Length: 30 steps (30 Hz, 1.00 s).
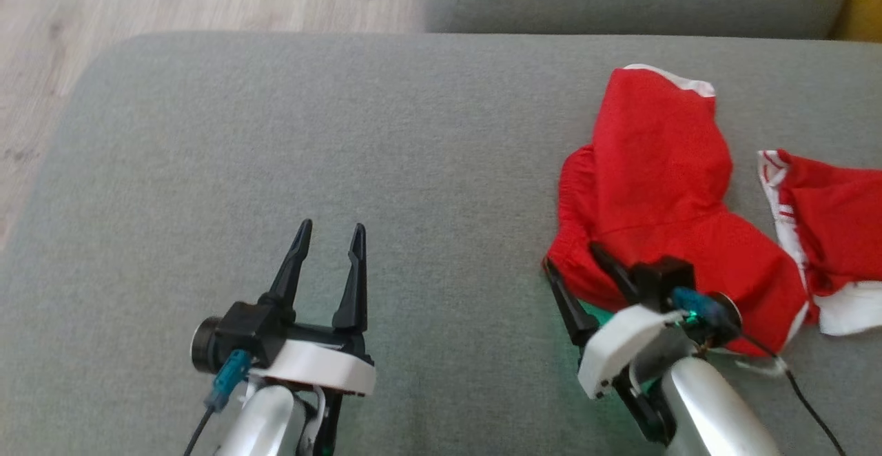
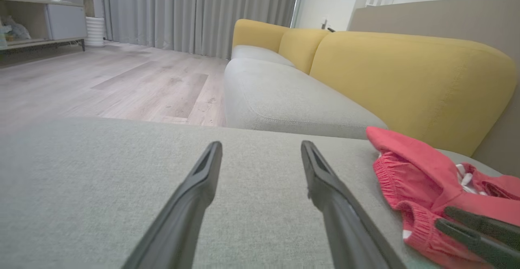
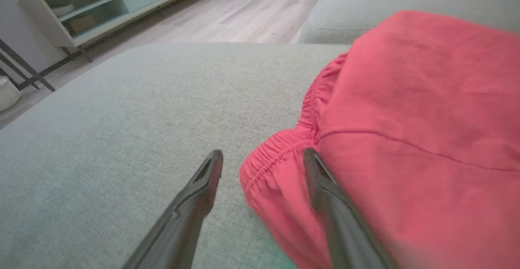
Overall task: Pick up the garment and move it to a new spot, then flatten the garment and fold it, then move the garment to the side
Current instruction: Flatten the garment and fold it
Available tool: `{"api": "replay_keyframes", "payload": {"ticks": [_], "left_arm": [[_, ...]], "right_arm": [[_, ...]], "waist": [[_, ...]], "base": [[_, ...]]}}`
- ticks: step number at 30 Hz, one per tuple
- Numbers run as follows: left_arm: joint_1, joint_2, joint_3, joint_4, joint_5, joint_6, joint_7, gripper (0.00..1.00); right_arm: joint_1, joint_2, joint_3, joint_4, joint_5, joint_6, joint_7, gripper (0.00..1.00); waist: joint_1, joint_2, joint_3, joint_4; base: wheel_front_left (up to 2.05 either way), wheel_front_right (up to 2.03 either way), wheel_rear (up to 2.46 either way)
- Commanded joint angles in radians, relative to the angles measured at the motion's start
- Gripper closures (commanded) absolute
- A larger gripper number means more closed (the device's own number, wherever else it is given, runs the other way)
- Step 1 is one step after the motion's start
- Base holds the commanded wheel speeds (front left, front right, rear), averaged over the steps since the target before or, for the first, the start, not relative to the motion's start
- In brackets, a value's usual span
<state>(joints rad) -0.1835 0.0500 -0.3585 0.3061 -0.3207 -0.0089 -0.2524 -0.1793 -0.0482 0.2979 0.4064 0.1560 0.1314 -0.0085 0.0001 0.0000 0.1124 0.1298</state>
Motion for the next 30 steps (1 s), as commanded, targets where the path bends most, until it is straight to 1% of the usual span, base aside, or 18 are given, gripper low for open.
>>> {"api": "replay_keyframes", "payload": {"ticks": [1, 4, 10, 13, 14, 17, 20, 25, 30], "left_arm": [[-0.049, 0.000, 0.023, -0.025, -0.006, 0.005, -0.009, 0.00], [-0.056, 0.000, 0.017, -0.023, -0.012, 0.006, -0.009, 0.00], [-0.067, 0.000, 0.001, -0.025, -0.025, 0.012, -0.009, 0.00], [-0.067, 0.000, -0.002, -0.024, -0.029, 0.014, -0.009, 0.00], [-0.067, 0.000, -0.006, -0.023, -0.030, 0.015, -0.009, 0.00], [-0.071, 0.000, -0.007, -0.022, -0.031, 0.015, -0.009, 0.00], [-0.074, 0.000, -0.001, -0.020, -0.029, 0.015, -0.009, 0.00], [-0.075, 0.000, -0.001, -0.019, -0.027, 0.012, -0.009, 0.00], [-0.078, 0.000, -0.007, -0.022, -0.033, 0.014, -0.009, 0.00]], "right_arm": [[-0.052, -0.002, 0.027, 0.005, 0.011, -0.001, 0.015, 0.00], [-0.099, -0.002, 0.035, 0.097, -0.001, -0.001, 0.054, 0.00], [-0.176, -0.002, 0.012, 0.243, -0.030, -0.001, 0.062, 0.00], [-0.202, -0.002, 0.011, 0.302, -0.021, -0.001, 0.066, 0.00], [-0.220, -0.002, 0.013, 0.329, -0.004, -0.001, 0.053, 1.00], [-0.249, -0.002, 0.023, 0.345, 0.036, -0.001, 0.000, 1.00], [-0.281, -0.002, 0.074, 0.335, 0.084, -0.001, -0.065, 1.00], [-0.338, -0.002, 0.185, 0.300, 0.169, -0.001, -0.156, 1.00], [-0.388, -0.002, 0.312, 0.278, 0.241, -0.001, -0.181, 1.00]], "waist": [[-0.0001, 0.0000, 0.013, 0.012], [-0.0001, 0.0000, 0.028, 0.024], [-0.0001, 0.0000, 0.044, 0.043], [-0.0001, 0.0000, 0.051, 0.045], [-0.0001, 0.0000, 0.053, 0.048], [-0.0001, 0.0000, 0.054, 0.051], [-0.0001, 0.0000, 0.053, 0.052], [-0.0001, 0.0000, 0.051, 0.062], [-0.0001, 0.0000, 0.055, 0.085]], "base": [[0.00, 0.00, 0.00], [0.00, 0.00, 0.00], [0.00, 0.00, 0.00], [0.00, 0.00, 0.00], [0.00, 0.00, 0.00], [0.00, 0.00, 0.00], [0.00, 0.00, 0.00], [0.00, 0.00, 0.00], [0.00, 0.00, 0.00]]}}
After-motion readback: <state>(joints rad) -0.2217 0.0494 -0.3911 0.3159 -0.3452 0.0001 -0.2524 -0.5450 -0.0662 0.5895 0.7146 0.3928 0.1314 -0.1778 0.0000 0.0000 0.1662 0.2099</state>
